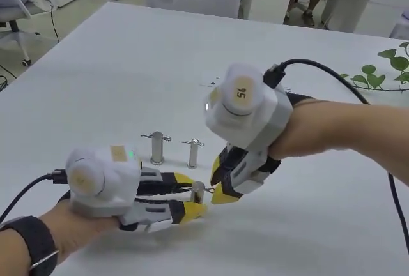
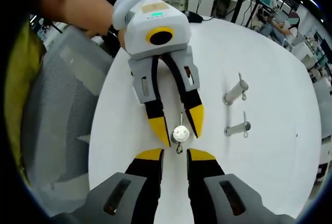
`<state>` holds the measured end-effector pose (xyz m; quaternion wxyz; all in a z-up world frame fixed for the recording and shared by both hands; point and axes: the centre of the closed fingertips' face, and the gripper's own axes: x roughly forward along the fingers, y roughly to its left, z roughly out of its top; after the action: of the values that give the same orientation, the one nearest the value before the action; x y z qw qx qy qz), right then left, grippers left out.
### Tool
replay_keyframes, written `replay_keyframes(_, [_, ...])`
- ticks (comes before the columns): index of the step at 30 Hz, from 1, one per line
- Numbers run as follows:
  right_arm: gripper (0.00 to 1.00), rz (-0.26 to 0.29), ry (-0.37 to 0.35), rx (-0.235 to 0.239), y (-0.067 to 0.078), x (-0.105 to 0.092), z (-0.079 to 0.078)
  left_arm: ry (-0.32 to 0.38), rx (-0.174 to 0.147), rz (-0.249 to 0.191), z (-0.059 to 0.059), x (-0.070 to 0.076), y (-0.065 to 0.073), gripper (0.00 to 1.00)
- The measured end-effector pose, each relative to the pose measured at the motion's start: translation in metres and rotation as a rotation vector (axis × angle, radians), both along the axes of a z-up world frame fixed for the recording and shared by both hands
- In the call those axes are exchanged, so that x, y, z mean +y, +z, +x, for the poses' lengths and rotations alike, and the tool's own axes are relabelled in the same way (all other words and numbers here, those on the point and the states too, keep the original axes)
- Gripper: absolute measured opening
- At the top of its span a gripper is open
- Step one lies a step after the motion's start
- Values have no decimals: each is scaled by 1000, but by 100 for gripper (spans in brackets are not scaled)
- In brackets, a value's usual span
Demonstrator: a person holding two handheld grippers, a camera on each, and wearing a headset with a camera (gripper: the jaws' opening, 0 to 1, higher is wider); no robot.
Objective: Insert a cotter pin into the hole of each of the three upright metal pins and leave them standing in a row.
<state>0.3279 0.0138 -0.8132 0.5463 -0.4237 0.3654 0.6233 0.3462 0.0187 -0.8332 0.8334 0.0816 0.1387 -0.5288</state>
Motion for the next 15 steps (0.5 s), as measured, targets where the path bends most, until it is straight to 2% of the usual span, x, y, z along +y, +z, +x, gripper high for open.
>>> replay_keyframes(4, [19,19,-10,0,1,0,0,17,20,-9,1,5,1,30])
replay_keyframes(6, [19,32,-16,-2,3,0,0,22,17,-14,0,8,4,30])
replay_keyframes(11, [19,46,-22,-9,5,0,1,46,21,-36,-3,22,16,35])
replay_keyframes(15, [20,78,-32,-8,9,5,2,67,9,-60,-11,33,29,36])
